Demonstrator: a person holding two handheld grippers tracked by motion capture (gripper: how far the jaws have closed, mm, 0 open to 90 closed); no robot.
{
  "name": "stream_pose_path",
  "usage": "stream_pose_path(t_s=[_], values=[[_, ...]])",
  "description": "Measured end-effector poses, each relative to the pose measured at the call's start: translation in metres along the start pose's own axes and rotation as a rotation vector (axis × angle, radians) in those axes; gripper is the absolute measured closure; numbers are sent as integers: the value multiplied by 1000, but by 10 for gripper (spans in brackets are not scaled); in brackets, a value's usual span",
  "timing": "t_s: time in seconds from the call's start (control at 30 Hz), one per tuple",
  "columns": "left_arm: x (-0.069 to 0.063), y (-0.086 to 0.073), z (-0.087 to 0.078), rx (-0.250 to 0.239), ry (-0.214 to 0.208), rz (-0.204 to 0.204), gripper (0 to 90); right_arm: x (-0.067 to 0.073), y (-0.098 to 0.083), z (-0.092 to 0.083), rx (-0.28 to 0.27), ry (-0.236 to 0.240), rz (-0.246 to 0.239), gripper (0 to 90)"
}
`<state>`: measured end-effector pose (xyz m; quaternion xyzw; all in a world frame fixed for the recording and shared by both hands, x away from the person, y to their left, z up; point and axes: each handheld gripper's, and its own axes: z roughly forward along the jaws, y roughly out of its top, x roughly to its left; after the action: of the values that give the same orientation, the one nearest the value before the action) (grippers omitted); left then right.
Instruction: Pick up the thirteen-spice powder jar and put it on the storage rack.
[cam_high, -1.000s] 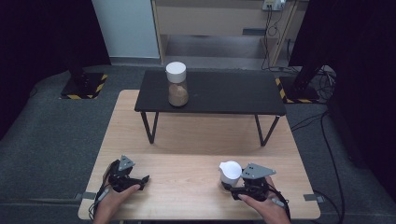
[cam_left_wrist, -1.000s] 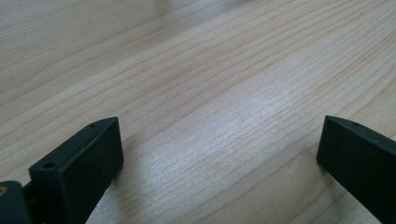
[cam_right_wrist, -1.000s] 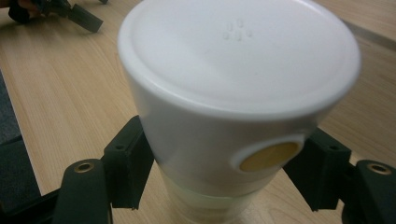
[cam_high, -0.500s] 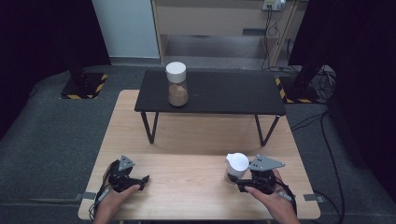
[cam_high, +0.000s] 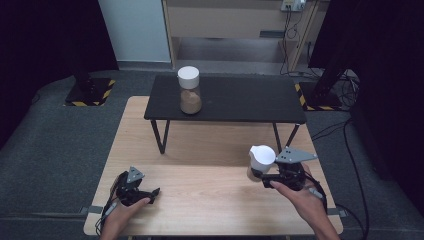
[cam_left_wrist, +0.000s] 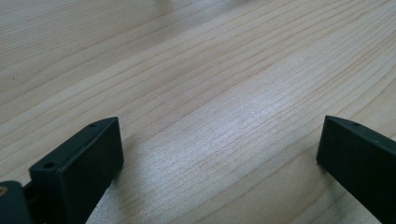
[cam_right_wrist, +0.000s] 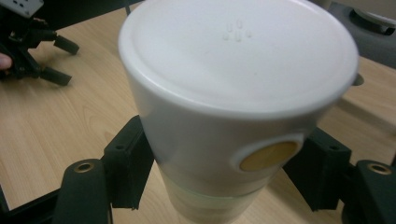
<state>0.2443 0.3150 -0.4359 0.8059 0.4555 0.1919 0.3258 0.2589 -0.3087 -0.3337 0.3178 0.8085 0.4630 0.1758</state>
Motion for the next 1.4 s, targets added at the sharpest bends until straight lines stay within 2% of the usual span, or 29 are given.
stream_pose_path(t_s=[0.6, 0.8, 1.0, 1.4], values=[[0, 0, 0, 0, 1, -1, 0, -20, 59, -21, -16, -31, 21, 311], [0, 0, 0, 0, 1, -1, 0, -29, 72, -29, -26, -36, 45, 311], [0, 0, 0, 0, 1, -1, 0, -35, 84, -35, -28, -54, 48, 311], [-1, 0, 0, -1, 4, -4, 0, -48, 109, -36, -35, -92, 64, 311]])
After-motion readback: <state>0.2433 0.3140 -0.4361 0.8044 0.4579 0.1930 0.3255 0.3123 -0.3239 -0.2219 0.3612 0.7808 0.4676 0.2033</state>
